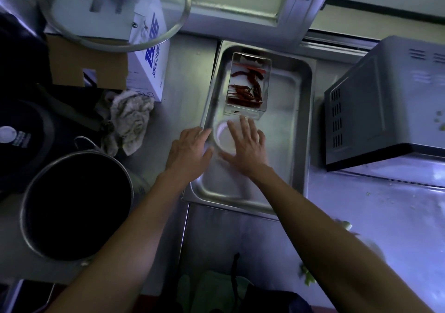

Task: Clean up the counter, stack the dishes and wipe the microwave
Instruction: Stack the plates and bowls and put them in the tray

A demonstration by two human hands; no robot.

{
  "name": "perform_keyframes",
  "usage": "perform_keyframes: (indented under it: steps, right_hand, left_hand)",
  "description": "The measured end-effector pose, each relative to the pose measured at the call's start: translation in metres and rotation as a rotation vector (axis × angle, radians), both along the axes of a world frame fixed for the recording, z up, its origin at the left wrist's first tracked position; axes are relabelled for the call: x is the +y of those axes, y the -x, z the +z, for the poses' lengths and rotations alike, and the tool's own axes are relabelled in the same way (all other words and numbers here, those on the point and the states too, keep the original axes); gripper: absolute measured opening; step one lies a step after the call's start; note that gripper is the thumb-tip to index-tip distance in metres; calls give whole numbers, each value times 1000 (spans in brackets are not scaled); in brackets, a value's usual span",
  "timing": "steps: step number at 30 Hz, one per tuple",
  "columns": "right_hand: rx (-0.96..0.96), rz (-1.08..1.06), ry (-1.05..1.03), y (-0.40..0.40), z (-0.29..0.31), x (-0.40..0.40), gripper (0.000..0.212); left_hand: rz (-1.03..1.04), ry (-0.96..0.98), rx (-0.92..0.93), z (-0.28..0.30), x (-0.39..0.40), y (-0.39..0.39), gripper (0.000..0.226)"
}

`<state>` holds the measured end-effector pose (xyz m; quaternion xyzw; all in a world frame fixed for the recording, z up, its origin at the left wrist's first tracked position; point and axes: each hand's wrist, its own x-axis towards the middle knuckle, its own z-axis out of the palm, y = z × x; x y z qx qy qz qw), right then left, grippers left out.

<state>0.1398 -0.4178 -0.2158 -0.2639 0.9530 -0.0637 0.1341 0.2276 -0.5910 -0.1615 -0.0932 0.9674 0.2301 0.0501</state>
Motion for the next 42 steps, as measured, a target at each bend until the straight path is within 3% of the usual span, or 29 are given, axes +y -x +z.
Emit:
perform_keyframes:
  steps: [12, 32, 42]
  right_hand:
    - [115, -222, 128, -65, 49, 129, 85]
    - [168, -722, 214, -314, 106, 460, 86]
    - [214, -1060, 203, -413, 104, 567, 87]
  left_hand:
    - [-249, 182, -14, 24, 101, -13, 52]
    - [-736, 191, 124, 61, 418, -137, 55]
    - [-1049, 229, 149, 69, 558, -173, 55]
